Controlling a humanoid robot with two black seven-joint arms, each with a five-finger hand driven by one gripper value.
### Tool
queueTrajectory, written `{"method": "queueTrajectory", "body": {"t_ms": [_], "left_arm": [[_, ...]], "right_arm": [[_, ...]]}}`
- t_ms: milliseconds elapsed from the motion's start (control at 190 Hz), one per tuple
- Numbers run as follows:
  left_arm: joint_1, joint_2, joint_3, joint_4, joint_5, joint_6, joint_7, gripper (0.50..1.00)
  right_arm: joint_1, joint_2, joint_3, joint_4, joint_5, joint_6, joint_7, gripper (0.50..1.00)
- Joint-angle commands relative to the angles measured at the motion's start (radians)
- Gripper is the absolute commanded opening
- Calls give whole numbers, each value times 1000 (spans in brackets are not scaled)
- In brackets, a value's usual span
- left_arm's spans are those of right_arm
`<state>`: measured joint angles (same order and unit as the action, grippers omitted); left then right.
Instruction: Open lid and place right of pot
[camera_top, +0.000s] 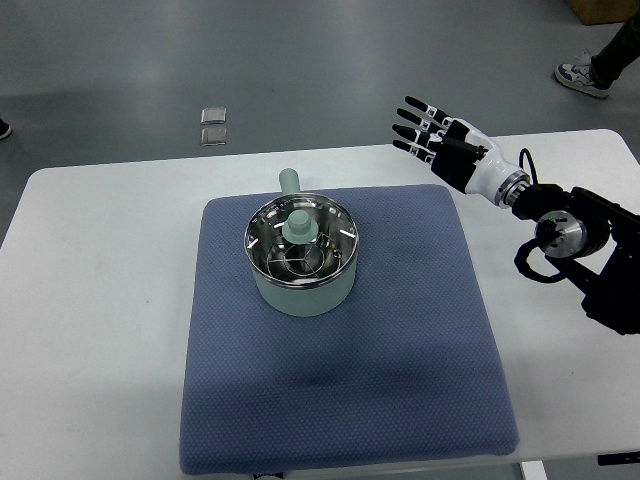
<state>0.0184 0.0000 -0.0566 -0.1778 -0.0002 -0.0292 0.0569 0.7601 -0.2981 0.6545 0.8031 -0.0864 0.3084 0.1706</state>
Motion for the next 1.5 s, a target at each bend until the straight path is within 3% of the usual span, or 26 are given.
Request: {"method": "queueTrajectory", "body": {"t_ms": [0, 205, 526, 679, 774, 784, 811, 984, 989, 1032, 1184, 1495], "left_arm": [[0, 0, 0, 1, -1, 0, 0, 1000], [0, 0, 0, 9, -1, 5, -2, 1000], [0, 0, 4, 14, -1, 9, -2, 1000], [0, 0, 3, 14, -1, 9, -2, 1000], [0, 0, 3, 14, -1, 9, -2, 1000], [0, 0, 4, 14, -1, 9, -2, 1000], [0, 0, 4, 14, -1, 9, -2, 1000], [0, 0, 4, 14, -1, 9, -2, 1000], [0, 0, 4, 14, -1, 9, -2, 1000], [0, 0, 4, 14, -1, 9, -2, 1000], [0, 0, 4, 14, -1, 9, -2, 1000], [0, 0, 4, 14, -1, 9, -2, 1000]], "right_arm": [[-4, 0, -4, -5, -1, -3, 0, 932], [-2, 0, -15, -5, 0, -26, -8, 932], [25, -16, -15, 10, -56, 52, -7, 930], [107, 0, -16, 11, -547, 46, 4, 930], [134, 0, -16, 13, -636, 44, 20, 930], [180, -3, -19, 27, -746, 49, 55, 930], [196, -9, -23, 34, -774, 52, 64, 930], [334, -29, -165, 93, -974, 57, 112, 930], [393, -39, -250, 113, -1028, 55, 147, 932], [445, -41, -323, 123, -1061, 55, 176, 930], [593, -24, -530, 128, -1159, 51, 236, 930], [759, 120, -806, 125, -1280, 46, 248, 930]]}}
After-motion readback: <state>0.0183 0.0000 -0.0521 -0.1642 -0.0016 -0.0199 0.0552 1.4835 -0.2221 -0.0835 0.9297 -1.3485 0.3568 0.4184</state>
